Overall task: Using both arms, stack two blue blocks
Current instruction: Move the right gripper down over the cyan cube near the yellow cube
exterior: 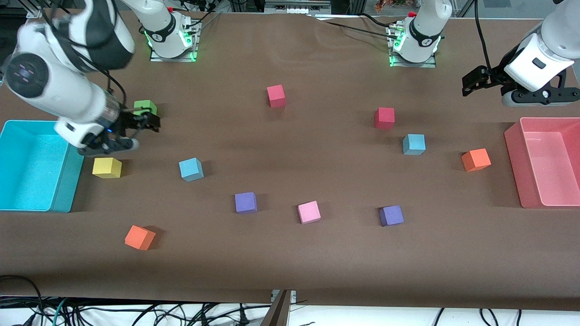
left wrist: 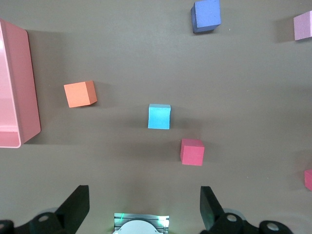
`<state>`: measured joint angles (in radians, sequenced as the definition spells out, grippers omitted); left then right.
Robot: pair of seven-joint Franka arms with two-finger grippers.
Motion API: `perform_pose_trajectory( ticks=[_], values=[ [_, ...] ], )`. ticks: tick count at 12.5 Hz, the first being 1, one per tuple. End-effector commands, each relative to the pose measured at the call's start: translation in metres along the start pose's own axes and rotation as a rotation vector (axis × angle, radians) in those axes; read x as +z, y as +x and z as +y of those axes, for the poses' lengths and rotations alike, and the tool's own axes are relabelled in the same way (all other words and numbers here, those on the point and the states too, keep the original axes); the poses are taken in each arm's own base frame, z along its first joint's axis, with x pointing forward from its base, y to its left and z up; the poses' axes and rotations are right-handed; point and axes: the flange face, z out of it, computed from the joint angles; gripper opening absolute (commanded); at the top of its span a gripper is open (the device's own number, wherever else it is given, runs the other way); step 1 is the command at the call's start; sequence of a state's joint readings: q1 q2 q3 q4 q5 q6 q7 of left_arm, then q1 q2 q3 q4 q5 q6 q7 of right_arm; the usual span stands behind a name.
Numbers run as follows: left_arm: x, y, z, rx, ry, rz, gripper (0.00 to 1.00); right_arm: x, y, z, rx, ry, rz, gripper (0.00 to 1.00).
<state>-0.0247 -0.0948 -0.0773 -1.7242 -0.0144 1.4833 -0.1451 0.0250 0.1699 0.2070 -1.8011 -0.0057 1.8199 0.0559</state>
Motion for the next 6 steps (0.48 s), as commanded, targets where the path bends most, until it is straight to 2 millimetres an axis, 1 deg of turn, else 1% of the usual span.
perform_pose_trajectory(
  ticks=[1, 3, 4, 5, 6],
  values=[
    [0.0, -0.001, -0.002, 0.01, 0.015, -0.005, 1.0, 0.06, 0.027, -0.015, -0.041, 0.026, 0.018, 0.99],
    [0.001, -0.001, -0.002, 0.011, 0.014, -0.007, 1.0, 0.116, 0.036, -0.023, -0.062, 0.038, 0.081, 0.99],
    [0.002, -0.001, -0.002, 0.011, 0.015, -0.007, 1.0, 0.143, 0.037, -0.029, -0.08, 0.044, 0.108, 0.99],
    [0.002, -0.001, -0.002, 0.011, 0.014, -0.005, 1.0, 0.165, 0.036, -0.036, -0.094, 0.046, 0.136, 0.99],
    [0.002, -0.001, -0.002, 0.011, 0.015, -0.007, 1.0, 0.18, 0.034, -0.039, -0.114, 0.044, 0.148, 0.99]
  ],
)
